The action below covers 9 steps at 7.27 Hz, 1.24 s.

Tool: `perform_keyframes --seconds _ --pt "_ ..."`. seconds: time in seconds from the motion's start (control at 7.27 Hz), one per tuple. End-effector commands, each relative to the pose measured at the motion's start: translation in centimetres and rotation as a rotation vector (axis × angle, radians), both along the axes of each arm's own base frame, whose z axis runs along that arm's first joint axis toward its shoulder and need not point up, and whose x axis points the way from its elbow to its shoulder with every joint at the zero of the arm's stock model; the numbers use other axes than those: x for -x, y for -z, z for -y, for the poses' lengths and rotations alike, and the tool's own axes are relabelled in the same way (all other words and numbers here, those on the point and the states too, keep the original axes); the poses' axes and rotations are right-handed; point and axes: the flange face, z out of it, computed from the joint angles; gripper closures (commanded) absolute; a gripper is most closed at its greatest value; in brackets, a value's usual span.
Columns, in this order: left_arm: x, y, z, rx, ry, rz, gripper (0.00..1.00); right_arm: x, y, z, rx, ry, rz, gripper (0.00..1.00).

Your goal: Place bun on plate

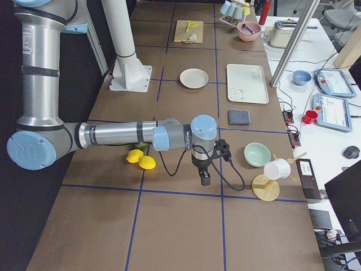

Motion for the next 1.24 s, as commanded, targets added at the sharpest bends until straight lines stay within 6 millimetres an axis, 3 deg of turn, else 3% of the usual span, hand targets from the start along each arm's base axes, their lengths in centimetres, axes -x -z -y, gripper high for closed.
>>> perform_keyframes --seconds 0.0,0.14,0.41,0.69,0.83,1.1 --pt "-5.6 2.2 0.2 -0.049 -0.038 -0.029 0.00 -1.0 -1.1 -1.5 0.035 -0.036 0.004 0.00" --pt "-9.9 3.6 -0.2 0.030 -0.019 -0.044 0.00 -1.0 -1.2 -1.5 0.038 -0.039 0.004 0.00" --pt "-16.6 6.4 -1.9 0.143 0.025 -0.084 0.00 -1.0 -1.3 -1.6 0.039 -0.039 0.004 0.00" --pt "-23.7 7.2 -3.6 0.164 0.131 -0.044 0.00 -1.0 -1.5 -1.9 0.042 -0.039 0.004 0.00" --pt "-26.2 7.3 -4.5 0.178 0.162 -0.025 0.00 -1.0 -1.5 -1.9 0.042 -0.039 0.004 0.00" --pt "-28.9 8.1 -5.9 0.194 0.179 -0.013 0.00 -1.0 -1.5 -1.9 0.044 -0.039 0.003 0.00"
